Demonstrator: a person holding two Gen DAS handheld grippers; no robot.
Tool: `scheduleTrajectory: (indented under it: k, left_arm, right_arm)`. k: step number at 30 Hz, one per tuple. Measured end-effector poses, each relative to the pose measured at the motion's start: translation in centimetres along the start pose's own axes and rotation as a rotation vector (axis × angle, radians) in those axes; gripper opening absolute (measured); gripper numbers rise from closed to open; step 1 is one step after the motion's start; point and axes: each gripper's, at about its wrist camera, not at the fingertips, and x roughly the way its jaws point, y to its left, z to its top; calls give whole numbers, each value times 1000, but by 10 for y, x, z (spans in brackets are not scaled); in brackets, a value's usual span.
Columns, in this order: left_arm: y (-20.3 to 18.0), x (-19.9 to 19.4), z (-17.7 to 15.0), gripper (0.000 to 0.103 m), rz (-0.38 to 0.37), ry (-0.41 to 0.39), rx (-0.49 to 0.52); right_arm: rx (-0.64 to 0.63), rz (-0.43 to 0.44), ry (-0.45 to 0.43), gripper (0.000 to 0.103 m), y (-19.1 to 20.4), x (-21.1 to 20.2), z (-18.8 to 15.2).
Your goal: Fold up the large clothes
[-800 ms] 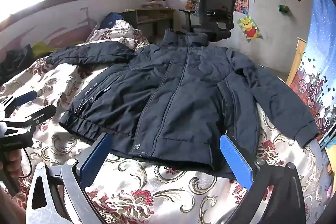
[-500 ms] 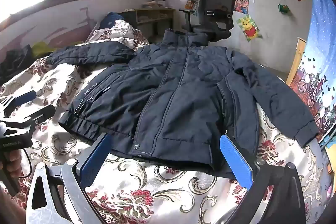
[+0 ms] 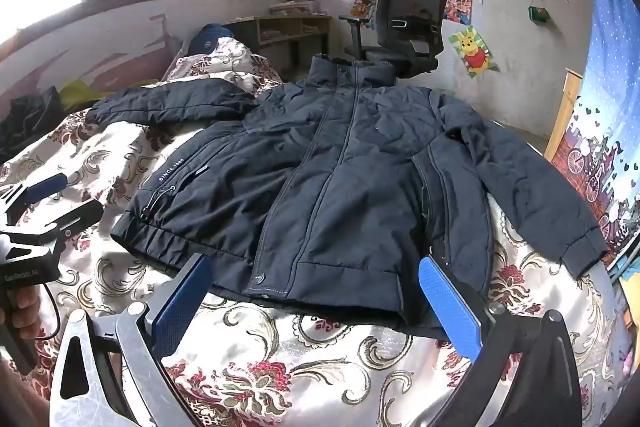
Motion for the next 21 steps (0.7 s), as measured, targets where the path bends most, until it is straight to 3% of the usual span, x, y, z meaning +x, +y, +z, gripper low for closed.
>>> scheduleTrajectory:
  k: [21]
  left_arm:
    - [0,0,0,102,-1,-1,3]
  right_arm:
    - [3,2,4,103,-1,1,-1]
